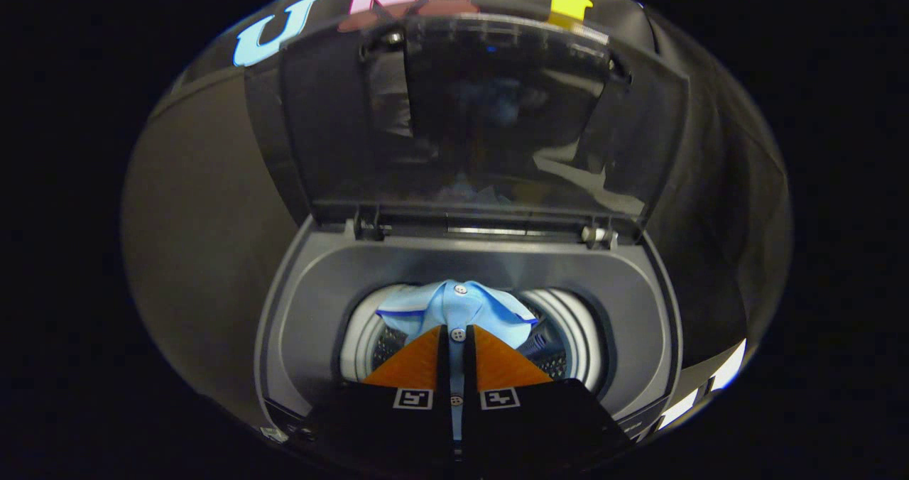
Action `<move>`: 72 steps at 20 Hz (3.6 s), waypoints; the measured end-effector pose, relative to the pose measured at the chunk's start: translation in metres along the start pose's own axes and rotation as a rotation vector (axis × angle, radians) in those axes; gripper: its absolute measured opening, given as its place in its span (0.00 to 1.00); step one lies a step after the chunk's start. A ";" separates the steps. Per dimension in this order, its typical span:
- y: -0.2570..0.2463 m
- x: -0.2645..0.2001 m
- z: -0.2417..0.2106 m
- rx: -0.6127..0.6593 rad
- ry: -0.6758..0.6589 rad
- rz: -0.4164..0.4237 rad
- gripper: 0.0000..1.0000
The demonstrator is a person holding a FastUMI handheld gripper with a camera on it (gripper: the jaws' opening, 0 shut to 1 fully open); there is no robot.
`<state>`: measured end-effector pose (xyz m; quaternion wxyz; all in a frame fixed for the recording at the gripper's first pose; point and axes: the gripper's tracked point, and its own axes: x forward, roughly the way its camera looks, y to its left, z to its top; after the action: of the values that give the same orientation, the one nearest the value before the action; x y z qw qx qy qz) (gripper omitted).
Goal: Put the clothes into the washing machine and then close the washing machine lid.
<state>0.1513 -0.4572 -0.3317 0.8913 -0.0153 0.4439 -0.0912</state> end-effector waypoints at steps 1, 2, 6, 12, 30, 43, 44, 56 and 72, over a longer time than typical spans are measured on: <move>-0.002 0.004 -0.004 0.015 0.021 -0.001 0.10; -0.002 0.010 -0.009 0.033 0.036 0.004 0.10; -0.006 0.018 -0.026 0.049 0.113 -0.002 0.10; -0.007 0.028 -0.045 0.059 0.208 -0.003 0.10; -0.011 0.025 -0.050 0.093 0.251 -0.007 0.98; -0.006 -0.041 0.044 0.013 0.011 0.008 0.98; -0.006 -0.051 0.061 0.007 -0.026 0.007 0.98; -0.013 -0.124 0.260 0.026 -0.397 0.016 0.98; -0.025 -0.063 0.297 0.077 -0.363 0.029 0.98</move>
<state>0.3461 -0.4865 -0.0997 0.9580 0.0090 0.2720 -0.0908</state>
